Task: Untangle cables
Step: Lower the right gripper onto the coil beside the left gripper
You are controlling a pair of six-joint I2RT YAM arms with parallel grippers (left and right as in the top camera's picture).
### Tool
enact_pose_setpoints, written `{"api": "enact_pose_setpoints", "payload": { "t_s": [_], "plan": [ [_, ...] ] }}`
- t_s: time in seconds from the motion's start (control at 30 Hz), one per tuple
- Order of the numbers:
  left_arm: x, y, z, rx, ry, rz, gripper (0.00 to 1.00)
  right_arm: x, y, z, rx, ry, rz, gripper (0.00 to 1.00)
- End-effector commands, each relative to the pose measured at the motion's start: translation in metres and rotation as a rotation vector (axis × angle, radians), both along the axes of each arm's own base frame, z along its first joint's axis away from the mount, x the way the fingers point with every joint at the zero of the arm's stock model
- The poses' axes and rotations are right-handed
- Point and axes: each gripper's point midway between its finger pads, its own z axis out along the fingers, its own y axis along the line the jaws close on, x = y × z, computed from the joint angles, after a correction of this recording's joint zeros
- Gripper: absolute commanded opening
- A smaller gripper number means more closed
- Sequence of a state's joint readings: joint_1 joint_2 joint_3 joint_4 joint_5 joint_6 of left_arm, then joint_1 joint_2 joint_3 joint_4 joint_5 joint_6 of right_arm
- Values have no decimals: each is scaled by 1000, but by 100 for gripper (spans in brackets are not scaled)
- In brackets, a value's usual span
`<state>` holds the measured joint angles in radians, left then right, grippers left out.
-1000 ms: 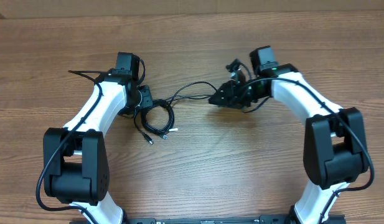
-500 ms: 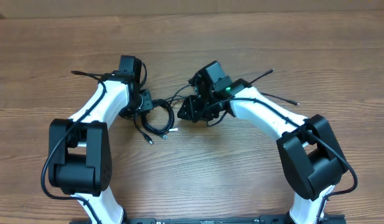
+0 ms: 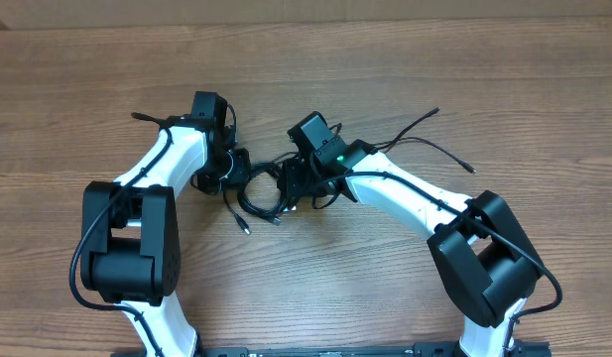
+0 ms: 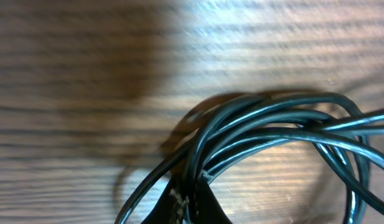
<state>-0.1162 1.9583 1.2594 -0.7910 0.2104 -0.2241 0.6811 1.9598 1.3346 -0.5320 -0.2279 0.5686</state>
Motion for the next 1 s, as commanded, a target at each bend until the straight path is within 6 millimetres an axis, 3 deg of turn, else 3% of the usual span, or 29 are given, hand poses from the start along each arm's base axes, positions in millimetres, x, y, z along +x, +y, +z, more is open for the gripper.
{"api": "enact_pose_setpoints", "payload": {
  "t_s": [0.0,0.13,0.23,0.4,0.7,0.9,0.97],
  "plan": [
    [-3,-19,11,-93,-5,-60,4,3,-7,-18,-46,11,-28,37],
    [0,-27,34,-147,-54,-67,4,4,-14,-30,-94,14,-44,37],
    [2,-33,52,-184,-96,-75,4,5,-21,-33,-131,5,-59,29],
    [4,-35,73,-203,-153,-81,4,8,-32,-36,-183,-10,-80,4],
    [-4,-45,76,-241,-129,-99,4,14,-43,-37,-231,-33,-109,4],
    [-9,-57,75,-238,-122,-132,4,22,-65,-40,-256,-12,-153,4],
    [-10,-60,75,-234,-122,-141,9,25,-72,-41,-262,-1,-169,4]
  ]
}}
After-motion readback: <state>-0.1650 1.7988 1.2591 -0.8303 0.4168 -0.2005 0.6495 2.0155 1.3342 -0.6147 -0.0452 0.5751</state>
